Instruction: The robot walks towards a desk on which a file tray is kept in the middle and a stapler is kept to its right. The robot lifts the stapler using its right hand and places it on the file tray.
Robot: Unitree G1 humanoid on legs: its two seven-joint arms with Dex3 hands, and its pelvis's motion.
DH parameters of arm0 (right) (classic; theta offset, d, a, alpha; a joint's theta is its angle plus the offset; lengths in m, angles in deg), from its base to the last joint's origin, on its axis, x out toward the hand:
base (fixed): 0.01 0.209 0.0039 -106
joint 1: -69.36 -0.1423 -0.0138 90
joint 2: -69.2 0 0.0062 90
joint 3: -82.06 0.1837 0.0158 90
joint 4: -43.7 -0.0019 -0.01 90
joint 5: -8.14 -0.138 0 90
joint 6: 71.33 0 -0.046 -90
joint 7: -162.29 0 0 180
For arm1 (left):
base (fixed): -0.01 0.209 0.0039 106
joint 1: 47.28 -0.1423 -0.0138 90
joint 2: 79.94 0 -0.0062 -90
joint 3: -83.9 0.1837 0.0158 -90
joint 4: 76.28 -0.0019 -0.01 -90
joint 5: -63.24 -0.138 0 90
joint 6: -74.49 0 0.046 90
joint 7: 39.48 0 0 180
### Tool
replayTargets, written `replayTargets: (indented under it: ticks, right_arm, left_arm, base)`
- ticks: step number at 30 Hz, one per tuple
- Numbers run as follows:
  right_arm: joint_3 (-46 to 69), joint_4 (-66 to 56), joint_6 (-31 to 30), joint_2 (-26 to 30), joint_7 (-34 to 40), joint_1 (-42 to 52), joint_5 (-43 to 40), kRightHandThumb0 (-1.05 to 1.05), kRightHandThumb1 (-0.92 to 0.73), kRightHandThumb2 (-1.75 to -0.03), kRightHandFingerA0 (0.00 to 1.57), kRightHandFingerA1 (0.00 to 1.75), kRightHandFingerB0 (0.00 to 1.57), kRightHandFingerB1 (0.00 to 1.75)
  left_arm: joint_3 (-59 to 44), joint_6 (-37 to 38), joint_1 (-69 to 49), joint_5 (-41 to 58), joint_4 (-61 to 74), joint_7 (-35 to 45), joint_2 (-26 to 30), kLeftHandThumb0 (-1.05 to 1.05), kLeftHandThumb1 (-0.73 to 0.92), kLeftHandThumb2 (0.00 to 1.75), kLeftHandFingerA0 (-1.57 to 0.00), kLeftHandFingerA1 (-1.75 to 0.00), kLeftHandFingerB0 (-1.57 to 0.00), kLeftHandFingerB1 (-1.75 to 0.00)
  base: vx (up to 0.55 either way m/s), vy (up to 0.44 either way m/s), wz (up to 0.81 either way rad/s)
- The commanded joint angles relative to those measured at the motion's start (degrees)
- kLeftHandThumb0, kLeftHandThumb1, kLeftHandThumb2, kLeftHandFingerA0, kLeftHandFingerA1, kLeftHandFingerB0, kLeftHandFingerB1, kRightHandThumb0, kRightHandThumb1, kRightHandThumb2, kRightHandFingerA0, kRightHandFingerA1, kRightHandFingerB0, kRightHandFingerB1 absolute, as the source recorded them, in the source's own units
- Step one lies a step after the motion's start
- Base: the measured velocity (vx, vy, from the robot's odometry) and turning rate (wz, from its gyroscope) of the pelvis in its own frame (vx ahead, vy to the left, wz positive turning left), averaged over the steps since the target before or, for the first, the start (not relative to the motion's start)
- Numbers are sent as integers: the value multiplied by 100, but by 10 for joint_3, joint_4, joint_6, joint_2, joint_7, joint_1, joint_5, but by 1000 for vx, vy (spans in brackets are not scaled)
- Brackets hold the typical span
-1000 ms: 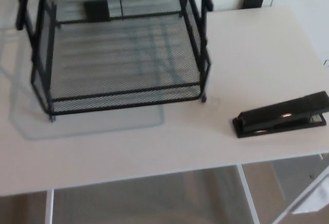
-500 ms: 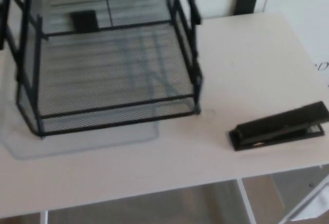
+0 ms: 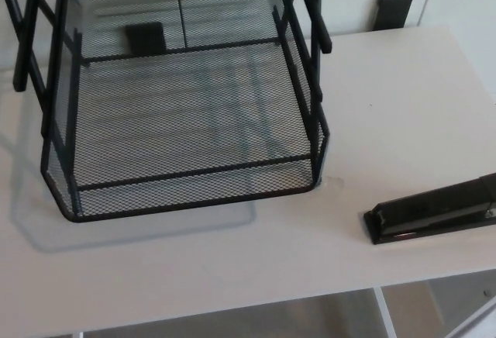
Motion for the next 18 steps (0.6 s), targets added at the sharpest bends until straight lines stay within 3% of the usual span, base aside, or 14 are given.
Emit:
replayTargets:
  ticks: [1, 2, 4, 5, 6, 7, 8, 18]
  right_arm:
    - [22, 26, 10, -3, -28, -17, -36, -78, -86, -66, 32, 39, 0, 0]
    - [14, 20, -1, 1, -24, -17, -24, -92, -77, -105, 23, 49, 0, 6]
    - [15, 23, 3, 1, -24, -17, -25, -92, -77, -105, 23, 49, 0, 6]
    - [13, 4, -2, 1, -21, -7, -21, -80, -69, -87, 45, 55, 0, 0]
    - [11, 2, 0, 1, -8, -6, -14, -80, -69, -87, 45, 55, 0, 0]
    - [20, 18, 3, -1, -14, -15, -26, -74, -84, -65, 27, 45, 0, 0]
    - [50, 22, 5, -9, -36, -18, -66, -89, -65, -94, 11, 24, 0, 7]
    - [74, 24, 6, -15, -53, -20, -74, -89, -65, -94, 11, 24, 0, 7]
  left_arm:
    - [-4, -10, 0, 10, 3, 5, 8, -85, 67, 118, -21, -93, 0, -59]
    - [-7, -14, 1, 13, 2, 8, 8, -83, 67, 118, -20, -93, 0, -62]
    - [-8, -15, 2, 14, 1, 8, 8, -83, 67, 118, -20, -93, 0, -62]
    - [-8, -15, 5, 12, -2, -1, 7, -80, 62, 126, -22, -86, 0, -60]
    - [-7, -14, 5, 11, -2, -1, 6, -80, 62, 126, -22, -86, 0, -60]
    - [-6, -12, 4, 9, -1, 1, 7, -86, 68, 117, -25, -98, 0, -61]
    - [-9, -9, 1, 13, -1, 11, 8, -89, 68, 117, -20, -94, 0, -60]
    - [-13, -8, 0, 13, 0, 16, 8, -89, 68, 117, -20, -94, 0, -60]
  base:
    - [0, 0, 0]
    - [0, 0, 0]
    - [0, 0, 0]
    - [0, 0, 0]
    - [0, 0, 0]
    - [0, 0, 0]
    - [0, 0, 0]
    - [0, 0, 0]
